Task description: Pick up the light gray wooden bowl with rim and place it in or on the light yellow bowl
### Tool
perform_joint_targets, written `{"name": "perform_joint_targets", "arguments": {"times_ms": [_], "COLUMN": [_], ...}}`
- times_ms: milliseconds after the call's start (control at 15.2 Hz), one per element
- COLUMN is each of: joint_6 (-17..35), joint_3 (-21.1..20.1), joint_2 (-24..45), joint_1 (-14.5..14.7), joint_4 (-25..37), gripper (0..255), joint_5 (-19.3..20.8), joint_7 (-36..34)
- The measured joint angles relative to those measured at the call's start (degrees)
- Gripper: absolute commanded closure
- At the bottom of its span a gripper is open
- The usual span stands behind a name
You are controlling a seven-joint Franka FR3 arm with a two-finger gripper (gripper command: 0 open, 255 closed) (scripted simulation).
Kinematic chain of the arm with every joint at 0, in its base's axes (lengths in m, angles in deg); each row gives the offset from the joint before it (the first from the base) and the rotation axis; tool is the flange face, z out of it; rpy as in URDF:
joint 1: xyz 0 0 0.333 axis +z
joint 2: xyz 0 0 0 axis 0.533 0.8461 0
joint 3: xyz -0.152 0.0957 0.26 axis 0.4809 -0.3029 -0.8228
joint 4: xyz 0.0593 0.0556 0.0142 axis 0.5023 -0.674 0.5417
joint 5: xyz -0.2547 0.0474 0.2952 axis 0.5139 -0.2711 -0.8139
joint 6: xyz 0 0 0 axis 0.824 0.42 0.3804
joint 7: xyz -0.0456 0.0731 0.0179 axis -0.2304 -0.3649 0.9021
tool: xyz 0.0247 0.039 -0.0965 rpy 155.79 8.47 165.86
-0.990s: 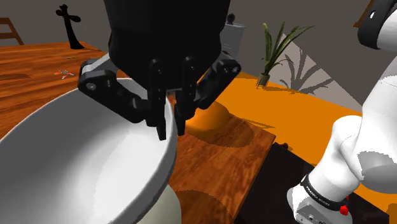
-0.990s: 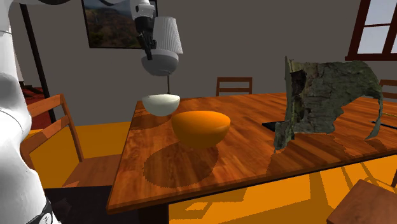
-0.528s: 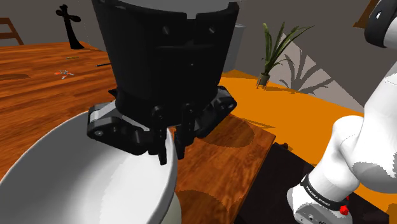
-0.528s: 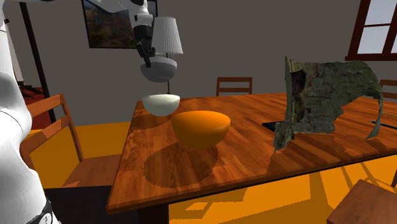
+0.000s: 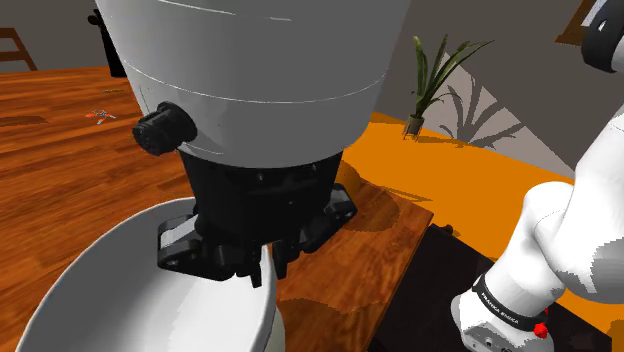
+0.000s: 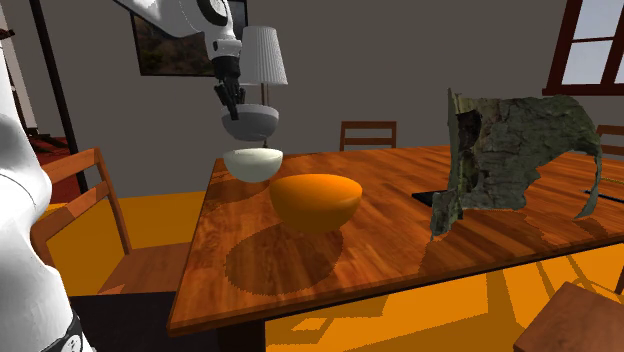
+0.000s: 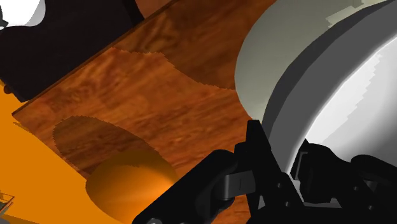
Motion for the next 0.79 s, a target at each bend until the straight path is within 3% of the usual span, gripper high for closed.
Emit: {"name": "perform_joint_targets", "arguments": {"times_ms": [396, 792], "joint_6": [4.31, 4.89], "joint_3": [0.16, 0.21], "joint_2": [-0.32, -0.42], "joint_1": [-0.28, -0.35], "joint_4": [-4.54, -5.17], "gripper": [255, 255], "joint_5": [-0.13, -0.19], "joint_7": [-0.53, -0.54]}}
